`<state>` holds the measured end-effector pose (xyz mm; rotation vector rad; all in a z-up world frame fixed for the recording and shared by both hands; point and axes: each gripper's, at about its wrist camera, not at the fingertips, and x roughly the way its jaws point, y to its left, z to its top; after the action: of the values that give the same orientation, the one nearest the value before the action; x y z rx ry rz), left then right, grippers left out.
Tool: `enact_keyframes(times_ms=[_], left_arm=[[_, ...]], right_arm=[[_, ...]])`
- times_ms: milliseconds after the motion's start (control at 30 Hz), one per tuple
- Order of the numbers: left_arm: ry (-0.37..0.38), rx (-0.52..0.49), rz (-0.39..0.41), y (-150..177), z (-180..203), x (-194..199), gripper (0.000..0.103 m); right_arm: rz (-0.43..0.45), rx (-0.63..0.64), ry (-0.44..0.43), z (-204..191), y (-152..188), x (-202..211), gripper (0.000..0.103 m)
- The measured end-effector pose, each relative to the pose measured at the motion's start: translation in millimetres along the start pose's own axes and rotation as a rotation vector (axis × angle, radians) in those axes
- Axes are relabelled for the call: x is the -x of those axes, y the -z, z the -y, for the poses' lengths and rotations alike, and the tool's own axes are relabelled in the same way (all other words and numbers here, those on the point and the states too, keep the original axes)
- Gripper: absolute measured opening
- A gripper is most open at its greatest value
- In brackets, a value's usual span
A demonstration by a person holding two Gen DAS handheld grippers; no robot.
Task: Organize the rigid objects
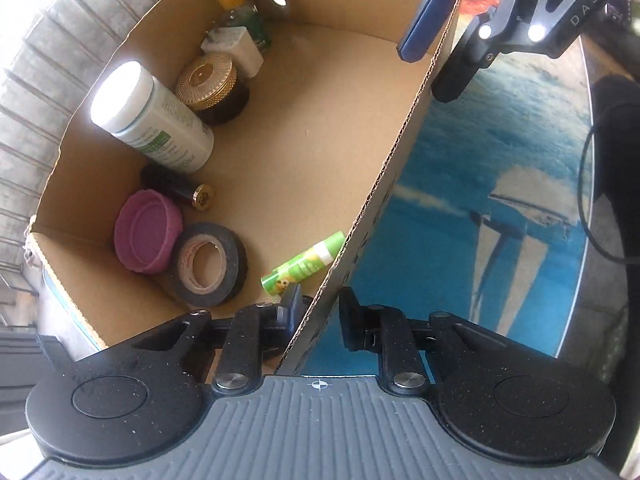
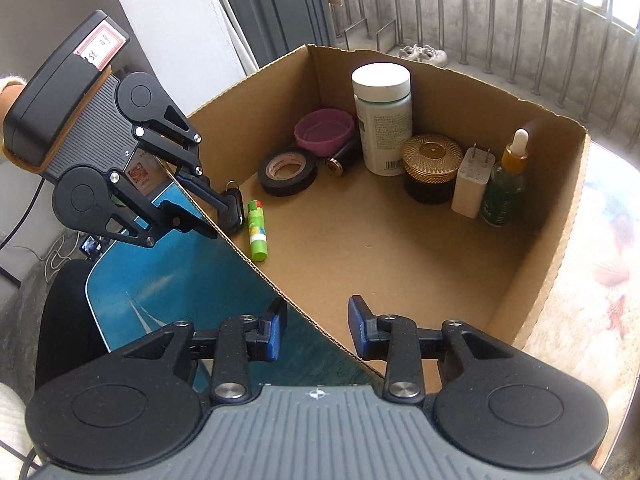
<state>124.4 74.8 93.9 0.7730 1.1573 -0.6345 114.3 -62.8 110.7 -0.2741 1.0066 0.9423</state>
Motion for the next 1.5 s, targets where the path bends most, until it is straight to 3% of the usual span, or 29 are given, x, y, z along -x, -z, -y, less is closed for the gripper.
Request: enact_keyframes(times_ms=[333, 500, 600, 700, 833, 967, 1067, 1133, 1167, 1267, 1367, 1433, 1500], left_arm=[[-0.003, 0.005, -0.042, 48, 70, 31, 0.019], [-0.093, -0.026, -0.017, 58, 103, 55, 0.030], [-0.151, 0.003, 0.053, 59, 109, 77, 0.039], [-0.241, 0.029, 0.123, 59, 113, 95, 0.059], [-0.296, 0.117, 0.213, 61, 117, 108, 0.064], [-0.349, 0.216, 0.314, 66, 122, 114, 0.077], [-0.419, 0.316, 0.432, 75, 129, 112, 0.083], [-0.414, 0.391, 0.499, 83, 129, 111, 0.086], [-0.412, 0.425, 0.524, 86, 128, 109, 0.093], [-0.436, 0.508, 0.581, 91, 126, 103, 0.094], [-0.422, 0.656, 0.687, 98, 119, 108, 0.094], [-0.411, 0.702, 0.708, 99, 117, 109, 0.097], [-0.453, 0.716, 0.725, 100, 121, 108, 0.099]], right_arm=[[0.007, 0.006, -0.020, -1, 16, 6, 0.036], [0.027, 0.033, -0.008, -11, 22, 14, 0.037], [0.040, 0.061, 0.018, -17, 24, 24, 0.037], [0.080, 0.030, 0.026, -17, 19, 36, 0.037], [0.222, -0.013, 0.032, -19, 22, 63, 0.037], [0.423, -0.080, 0.149, -39, 44, 86, 0.038], [0.514, -0.150, 0.218, -46, 56, 90, 0.038], [0.574, -0.182, 0.282, -52, 63, 93, 0.038], [0.600, -0.198, 0.297, -55, 66, 93, 0.038], [0.654, -0.231, 0.305, -63, 72, 92, 0.038], [0.682, -0.282, 0.344, -72, 70, 86, 0.038], [0.681, -0.290, 0.375, -76, 63, 81, 0.038], [0.701, -0.303, 0.384, -78, 60, 80, 0.038]])
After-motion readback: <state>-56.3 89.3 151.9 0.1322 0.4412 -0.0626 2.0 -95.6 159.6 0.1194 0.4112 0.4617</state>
